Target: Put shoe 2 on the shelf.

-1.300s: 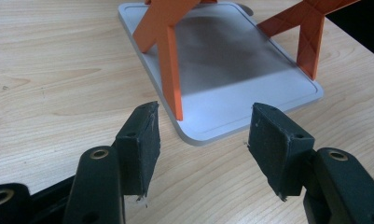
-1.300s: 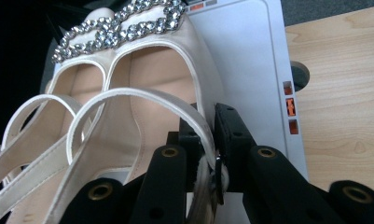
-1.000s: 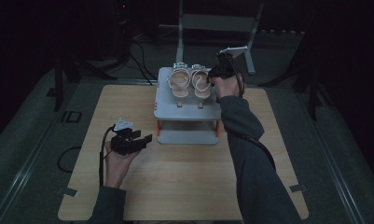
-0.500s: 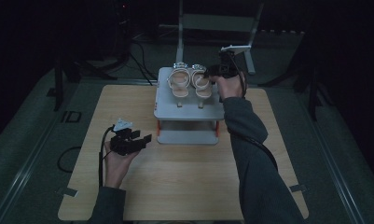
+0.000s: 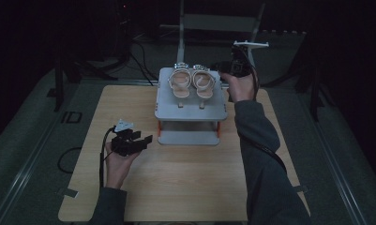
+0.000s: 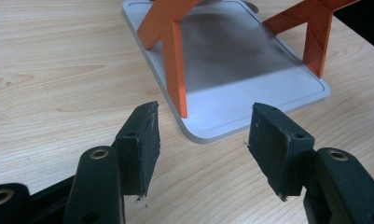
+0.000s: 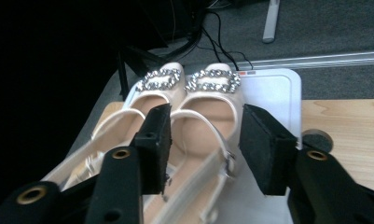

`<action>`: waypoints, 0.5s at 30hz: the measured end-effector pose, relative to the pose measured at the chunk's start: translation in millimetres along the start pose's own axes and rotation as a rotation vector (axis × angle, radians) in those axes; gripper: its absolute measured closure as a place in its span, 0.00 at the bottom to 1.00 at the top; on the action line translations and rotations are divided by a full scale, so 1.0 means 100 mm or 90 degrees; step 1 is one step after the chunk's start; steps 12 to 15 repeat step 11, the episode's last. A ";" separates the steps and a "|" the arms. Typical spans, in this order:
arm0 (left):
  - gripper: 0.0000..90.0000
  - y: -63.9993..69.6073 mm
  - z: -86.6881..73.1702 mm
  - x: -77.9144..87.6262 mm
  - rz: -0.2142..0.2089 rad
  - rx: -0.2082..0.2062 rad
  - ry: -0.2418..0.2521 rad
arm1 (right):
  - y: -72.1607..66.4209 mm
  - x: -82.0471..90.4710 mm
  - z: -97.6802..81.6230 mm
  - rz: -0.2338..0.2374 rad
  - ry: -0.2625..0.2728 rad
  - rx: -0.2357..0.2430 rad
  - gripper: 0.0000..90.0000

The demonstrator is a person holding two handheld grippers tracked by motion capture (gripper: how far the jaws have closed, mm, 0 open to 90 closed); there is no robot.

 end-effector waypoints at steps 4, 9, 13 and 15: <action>0.48 0.00 -0.01 -0.01 0.001 0.005 -0.001 | 0.12 0.11 0.00 -0.004 0.018 0.005 0.62; 0.48 -0.01 -0.01 -0.02 0.008 0.002 -0.004 | 0.31 0.25 -0.03 -0.003 0.042 0.001 0.62; 0.48 -0.03 -0.03 -0.02 0.022 -0.003 -0.014 | 0.40 0.32 -0.07 -0.007 0.055 0.009 0.62; 0.48 -0.03 -0.03 -0.02 0.022 -0.003 -0.014 | 0.40 0.32 -0.07 -0.007 0.055 0.009 0.62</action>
Point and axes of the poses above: each handheld gripper's, and its own axes: x roughly backward along the jaws, z roughly out of its top, y roughly to its right, the point moved 3 cm from there along -x, roughly forward along the jaws, and after that the axes turned 13 degrees about -x, right-handed, at the moved point
